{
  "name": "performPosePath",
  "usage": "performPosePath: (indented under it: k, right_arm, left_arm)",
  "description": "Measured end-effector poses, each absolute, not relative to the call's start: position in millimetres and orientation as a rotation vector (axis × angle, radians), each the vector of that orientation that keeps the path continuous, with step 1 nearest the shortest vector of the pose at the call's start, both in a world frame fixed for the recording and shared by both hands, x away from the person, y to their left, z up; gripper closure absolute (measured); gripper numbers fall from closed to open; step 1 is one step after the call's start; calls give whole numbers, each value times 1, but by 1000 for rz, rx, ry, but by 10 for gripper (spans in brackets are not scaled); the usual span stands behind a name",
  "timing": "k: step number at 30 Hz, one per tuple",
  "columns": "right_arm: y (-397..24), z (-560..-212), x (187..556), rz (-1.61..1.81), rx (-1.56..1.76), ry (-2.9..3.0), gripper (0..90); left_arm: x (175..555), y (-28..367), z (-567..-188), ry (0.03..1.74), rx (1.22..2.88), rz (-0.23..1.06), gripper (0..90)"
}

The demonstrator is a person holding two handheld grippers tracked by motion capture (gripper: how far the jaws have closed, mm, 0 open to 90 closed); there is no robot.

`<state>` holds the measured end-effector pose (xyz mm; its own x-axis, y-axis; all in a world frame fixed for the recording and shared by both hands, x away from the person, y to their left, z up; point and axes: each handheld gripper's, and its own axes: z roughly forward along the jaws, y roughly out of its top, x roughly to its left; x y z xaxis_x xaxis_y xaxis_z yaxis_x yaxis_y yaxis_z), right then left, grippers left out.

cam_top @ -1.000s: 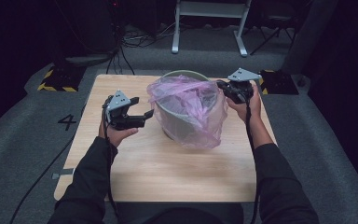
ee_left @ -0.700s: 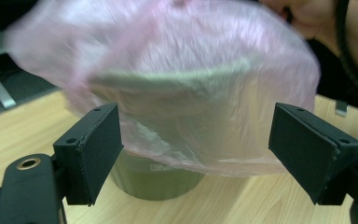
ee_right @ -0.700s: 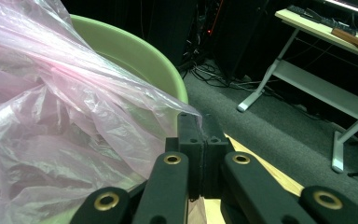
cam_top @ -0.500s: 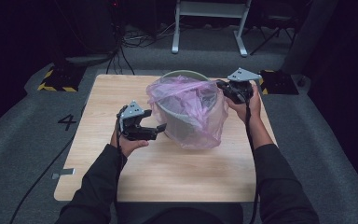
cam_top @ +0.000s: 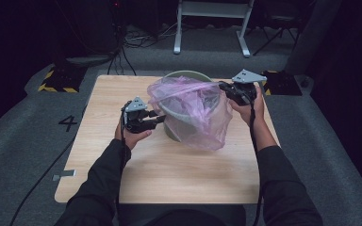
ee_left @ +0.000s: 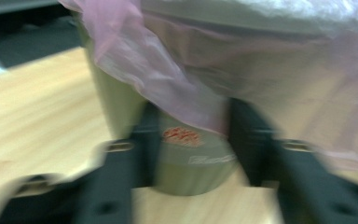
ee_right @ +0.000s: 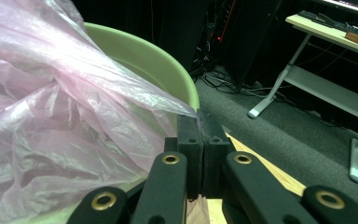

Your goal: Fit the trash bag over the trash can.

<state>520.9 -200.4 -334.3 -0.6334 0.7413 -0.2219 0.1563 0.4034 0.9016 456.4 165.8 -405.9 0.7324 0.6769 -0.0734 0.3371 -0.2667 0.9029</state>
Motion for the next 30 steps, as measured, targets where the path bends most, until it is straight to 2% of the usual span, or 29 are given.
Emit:
performPosePath:
  k: [3,20,30]
  right_arm:
    - [-202,-335,522,1234,771,2040,891]
    - [-211,-339,543,1164,910,1974,896]
    - [-212,-357,570,1113,1045,1998,893]
  left_arm:
    - [457,172,-405,764,1874,432,898]
    - [474,218,-383,829,1902,590,900]
    - [494,214,-397,872,1984,561,900]
